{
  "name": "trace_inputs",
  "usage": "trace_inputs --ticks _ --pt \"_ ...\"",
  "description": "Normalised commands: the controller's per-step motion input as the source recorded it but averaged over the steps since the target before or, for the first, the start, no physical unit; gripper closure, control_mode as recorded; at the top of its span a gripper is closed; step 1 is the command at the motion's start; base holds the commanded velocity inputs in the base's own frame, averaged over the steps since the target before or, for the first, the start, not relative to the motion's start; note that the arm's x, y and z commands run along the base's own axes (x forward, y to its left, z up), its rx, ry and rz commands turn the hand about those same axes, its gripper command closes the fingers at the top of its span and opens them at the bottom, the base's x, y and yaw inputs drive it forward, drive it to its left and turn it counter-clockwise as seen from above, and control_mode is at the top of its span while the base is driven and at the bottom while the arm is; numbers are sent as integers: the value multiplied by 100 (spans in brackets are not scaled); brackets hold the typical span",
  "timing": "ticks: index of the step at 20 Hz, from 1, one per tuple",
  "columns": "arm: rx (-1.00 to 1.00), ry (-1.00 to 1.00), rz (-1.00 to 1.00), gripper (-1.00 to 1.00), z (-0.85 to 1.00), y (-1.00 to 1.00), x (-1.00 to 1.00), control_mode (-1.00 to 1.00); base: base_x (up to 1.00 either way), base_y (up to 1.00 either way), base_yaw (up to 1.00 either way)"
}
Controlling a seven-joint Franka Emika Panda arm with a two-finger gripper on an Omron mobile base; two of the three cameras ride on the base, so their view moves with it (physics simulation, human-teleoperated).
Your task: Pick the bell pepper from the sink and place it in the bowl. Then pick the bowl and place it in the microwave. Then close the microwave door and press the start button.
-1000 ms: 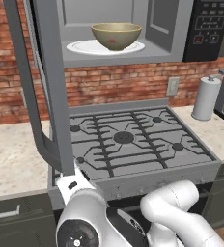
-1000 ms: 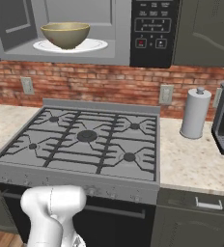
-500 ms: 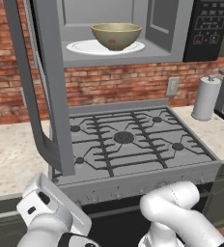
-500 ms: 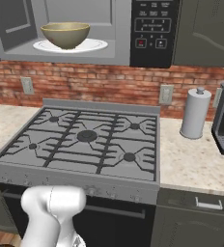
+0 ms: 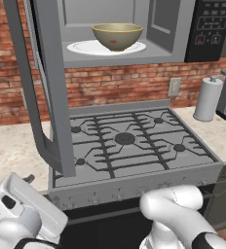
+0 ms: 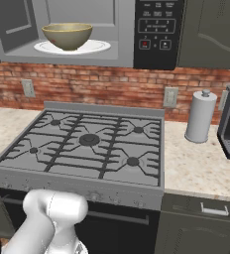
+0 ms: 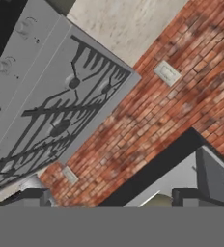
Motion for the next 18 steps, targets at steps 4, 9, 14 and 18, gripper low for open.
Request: trace_inputs --ticks 4,9,14,18 --pt "-4 -8 -13 -100 54 29 15 -100 0 0 0" --pt "-2 -10 -11 -100 55 18 1 -100 0 0 0" --pt "-2 -15 -7 -100 46 11 0 -100 0 0 0" --pt "0 -16 -5 -100 67 -3 -4 -100 0 0 0"
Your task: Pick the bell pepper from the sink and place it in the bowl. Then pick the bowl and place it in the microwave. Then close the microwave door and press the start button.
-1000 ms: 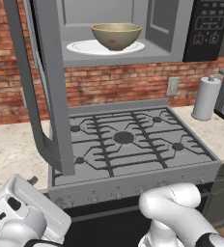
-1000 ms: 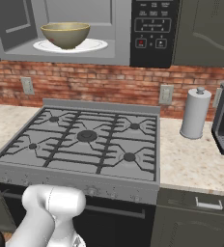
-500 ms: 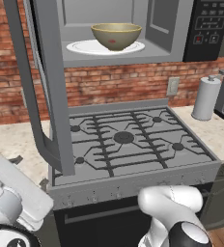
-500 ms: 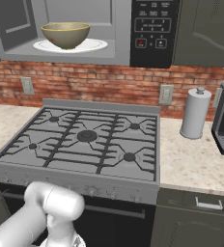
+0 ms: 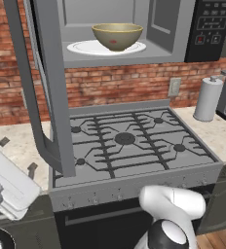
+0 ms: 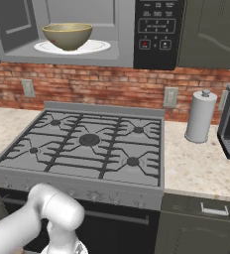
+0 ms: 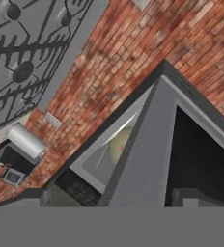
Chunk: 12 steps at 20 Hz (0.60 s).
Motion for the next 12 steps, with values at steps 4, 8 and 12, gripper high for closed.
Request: trace_inputs --ticks 4,8,12 --pt "0 -13 -4 -100 77 -24 -1 -100 0 0 0" --pt "2 -9 -3 -100 64 -42 0 -100 0 0 0" --pt "3 -10 0 -100 49 -63 -8 -100 0 0 0"
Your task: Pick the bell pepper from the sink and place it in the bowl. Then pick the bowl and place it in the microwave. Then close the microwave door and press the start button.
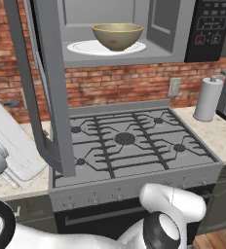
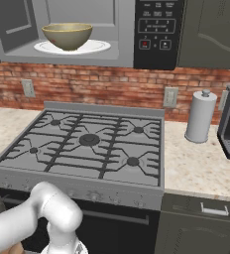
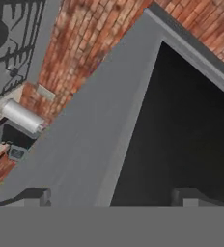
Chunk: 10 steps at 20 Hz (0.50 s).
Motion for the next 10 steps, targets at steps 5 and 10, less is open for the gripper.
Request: trace_inputs --ticks 5,10 --pt "5 -10 0 -100 35 -92 -26 -100 0 0 0" --pt "6 -10 0 -100 35 -100 -24 -100 0 0 0"
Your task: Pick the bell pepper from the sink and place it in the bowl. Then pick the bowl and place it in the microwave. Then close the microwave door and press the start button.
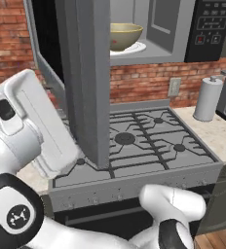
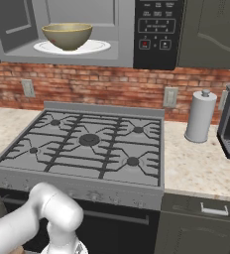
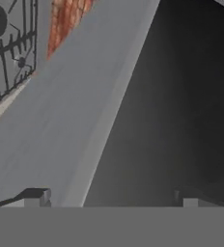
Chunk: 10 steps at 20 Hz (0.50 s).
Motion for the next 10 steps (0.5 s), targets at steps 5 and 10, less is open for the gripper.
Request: trace_inputs --ticks 5,10 --pt "7 -4 -1 -100 35 -100 -2 -100 0 0 0" --pt "6 0 -1 -100 38 -96 10 -100 0 0 0"
